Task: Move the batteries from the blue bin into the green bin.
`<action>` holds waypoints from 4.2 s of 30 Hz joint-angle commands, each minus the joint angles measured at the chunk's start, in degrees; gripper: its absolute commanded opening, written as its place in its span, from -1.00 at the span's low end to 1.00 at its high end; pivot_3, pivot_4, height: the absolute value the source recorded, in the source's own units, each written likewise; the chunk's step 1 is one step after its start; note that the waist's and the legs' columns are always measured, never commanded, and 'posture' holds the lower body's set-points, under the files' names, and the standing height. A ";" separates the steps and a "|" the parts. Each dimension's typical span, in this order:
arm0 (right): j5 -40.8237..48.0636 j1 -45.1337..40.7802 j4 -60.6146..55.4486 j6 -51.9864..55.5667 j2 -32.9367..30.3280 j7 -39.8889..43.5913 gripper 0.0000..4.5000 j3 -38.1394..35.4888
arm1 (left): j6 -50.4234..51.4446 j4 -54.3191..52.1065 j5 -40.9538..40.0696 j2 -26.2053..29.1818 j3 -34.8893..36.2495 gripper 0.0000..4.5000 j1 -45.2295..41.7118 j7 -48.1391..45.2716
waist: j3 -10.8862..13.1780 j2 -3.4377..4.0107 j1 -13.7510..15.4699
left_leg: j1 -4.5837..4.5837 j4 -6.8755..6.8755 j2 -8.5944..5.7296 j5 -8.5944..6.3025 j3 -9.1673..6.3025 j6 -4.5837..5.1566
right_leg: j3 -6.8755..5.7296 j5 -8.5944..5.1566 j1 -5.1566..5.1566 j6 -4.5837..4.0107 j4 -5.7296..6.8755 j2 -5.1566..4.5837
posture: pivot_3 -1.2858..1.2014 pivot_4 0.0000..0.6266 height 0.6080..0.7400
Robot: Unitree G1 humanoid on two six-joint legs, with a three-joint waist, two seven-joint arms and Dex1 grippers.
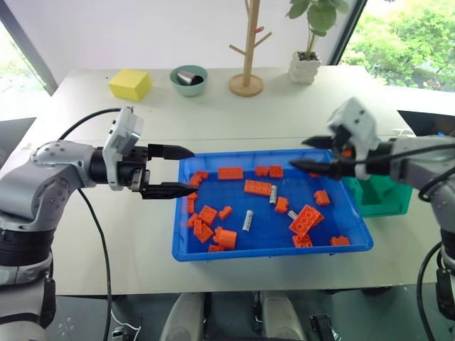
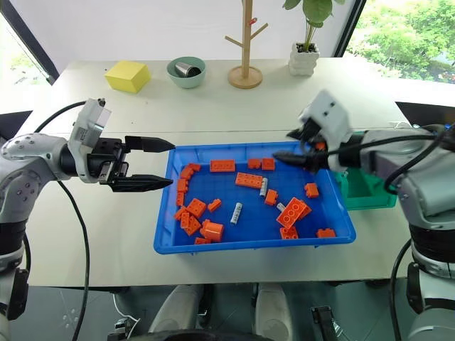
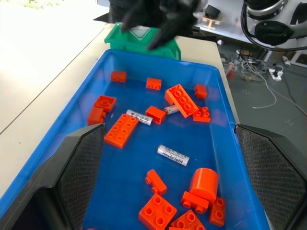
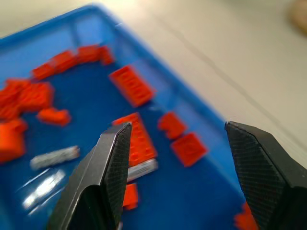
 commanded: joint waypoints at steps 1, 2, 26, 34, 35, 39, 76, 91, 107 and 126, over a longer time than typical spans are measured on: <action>-6.32 -6.83 5.59 -12.67 1.21 9.41 0.41 9.60 | -0.55 -0.66 -0.13 0.32 0.06 1.00 -1.37 -0.36 | 0.01 0.00 -0.53 | 0.01 0.00 0.00 0.00 0.00 0.00 | 0.00 0.00 0.00 0.00 0.01 0.01 | 0.03 -0.52 0.43; -8.83 -9.16 8.41 -15.93 2.39 11.14 0.41 12.64 | -0.59 -0.62 -0.09 0.31 0.07 1.00 -1.48 -0.28 | 0.01 0.01 -0.64 | 0.03 0.00 0.01 0.00 0.00 0.00 | 0.00 0.00 -0.01 0.00 0.03 0.01 | 0.03 -0.52 0.43; -32.68 -19.51 37.81 -66.10 20.26 38.57 0.41 33.85 | 3.16 -10.54 -6.24 5.03 8.93 1.00 8.46 5.86 | 0.04 -0.01 -0.44 | 0.05 -0.06 0.01 0.10 -0.12 -0.20 | 0.01 0.03 -0.07 0.04 0.15 0.09 | 0.03 -0.52 0.43; -37.10 -16.68 39.28 -67.14 22.30 35.24 0.18 33.94 | 2.61 -9.74 -6.13 4.79 8.12 1.00 7.28 6.17 | 0.03 -0.02 -0.66 | 0.09 -0.06 0.01 0.10 -0.12 -0.21 | 0.01 0.03 -0.08 0.04 0.20 0.10 | 0.03 -0.52 0.43; -37.86 -16.56 39.75 -67.14 22.60 34.29 0.06 33.83 | 2.53 -9.61 -6.08 4.72 7.98 1.00 7.08 6.15 | 0.03 -0.02 -0.69 | 0.11 -0.06 0.02 0.10 -0.12 -0.22 | 0.01 0.03 -0.06 0.04 0.20 0.12 | 0.03 -0.52 0.43; -39.72 -16.72 41.50 -67.68 23.31 32.19 -0.12 33.57 | 2.24 -9.03 -5.73 4.52 7.44 1.00 6.42 5.93 | 0.03 -0.03 -0.66 | 0.30 -0.07 0.03 0.11 -0.13 -0.23 | 0.01 0.03 0.08 0.03 0.22 0.14 | 0.03 -0.52 0.43; -29.25 12.39 -2.22 11.34 9.77 -9.99 -0.77 -24.26 | -3.04 1.33 0.44 -3.53 -3.08 1.00 -4.42 2.25 | 0.02 -0.03 0.79 | 0.16 -0.07 0.00 0.06 -0.01 -0.12 | 0.02 0.02 0.04 0.02 0.17 0.00 | 0.03 -0.52 0.43; -20.95 10.35 -6.41 15.98 7.01 -14.39 0.99 -23.44 | -3.45 1.44 1.31 -4.27 -2.61 1.00 -4.12 1.89 | 0.02 -0.03 0.87 | 0.15 -0.04 0.02 0.05 -0.03 -0.10 | 0.01 0.02 0.05 0.02 0.16 0.03 | 0.03 -0.52 0.43; -9.46 4.64 -11.80 38.53 26.08 -24.38 0.99 -12.82 | -3.23 0.32 1.23 -3.91 -2.12 1.00 -3.71 2.41 | 0.01 -0.04 0.85 | 0.08 -0.02 -0.03 0.05 -0.12 -0.09 | -0.01 0.02 0.04 0.02 0.13 0.02 | 0.03 -0.52 0.43; -8.03 7.29 -2.34 29.77 24.69 -28.02 0.99 1.08 | -3.15 -1.21 0.76 -3.27 -0.80 1.00 -2.49 3.70 | 0.01 -0.04 0.52 | 0.09 -0.03 -0.01 0.05 -0.11 -0.09 | -0.01 0.02 0.02 0.03 0.15 0.06 | 0.03 -0.52 0.43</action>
